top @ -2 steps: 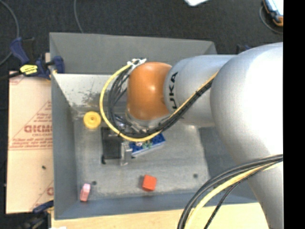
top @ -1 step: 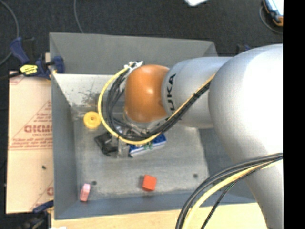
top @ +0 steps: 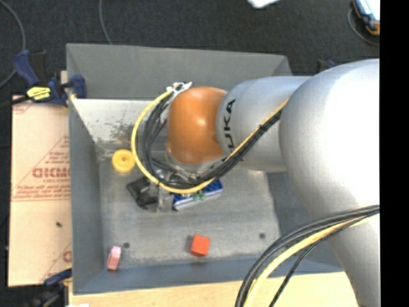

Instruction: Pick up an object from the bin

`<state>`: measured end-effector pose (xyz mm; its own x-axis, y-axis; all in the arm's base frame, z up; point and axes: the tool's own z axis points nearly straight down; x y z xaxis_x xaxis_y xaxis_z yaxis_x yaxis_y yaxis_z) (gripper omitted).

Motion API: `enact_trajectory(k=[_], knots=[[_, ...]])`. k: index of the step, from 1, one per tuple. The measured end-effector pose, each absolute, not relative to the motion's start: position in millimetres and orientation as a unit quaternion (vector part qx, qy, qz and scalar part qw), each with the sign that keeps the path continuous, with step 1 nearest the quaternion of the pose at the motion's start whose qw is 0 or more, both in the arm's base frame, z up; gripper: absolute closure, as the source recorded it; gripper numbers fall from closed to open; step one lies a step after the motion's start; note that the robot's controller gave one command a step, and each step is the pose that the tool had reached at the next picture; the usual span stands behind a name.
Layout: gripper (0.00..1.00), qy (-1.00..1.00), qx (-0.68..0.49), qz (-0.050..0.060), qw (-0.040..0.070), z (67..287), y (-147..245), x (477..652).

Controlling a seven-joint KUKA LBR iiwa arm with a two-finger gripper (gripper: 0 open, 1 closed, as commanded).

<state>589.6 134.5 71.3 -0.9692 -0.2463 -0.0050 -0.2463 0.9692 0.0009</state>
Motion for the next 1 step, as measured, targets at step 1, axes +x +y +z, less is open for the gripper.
enact_trajectory(k=[1], knots=[[1.0,0.991,-0.131,0.001,0.002,71.3,134.2,588.1]])
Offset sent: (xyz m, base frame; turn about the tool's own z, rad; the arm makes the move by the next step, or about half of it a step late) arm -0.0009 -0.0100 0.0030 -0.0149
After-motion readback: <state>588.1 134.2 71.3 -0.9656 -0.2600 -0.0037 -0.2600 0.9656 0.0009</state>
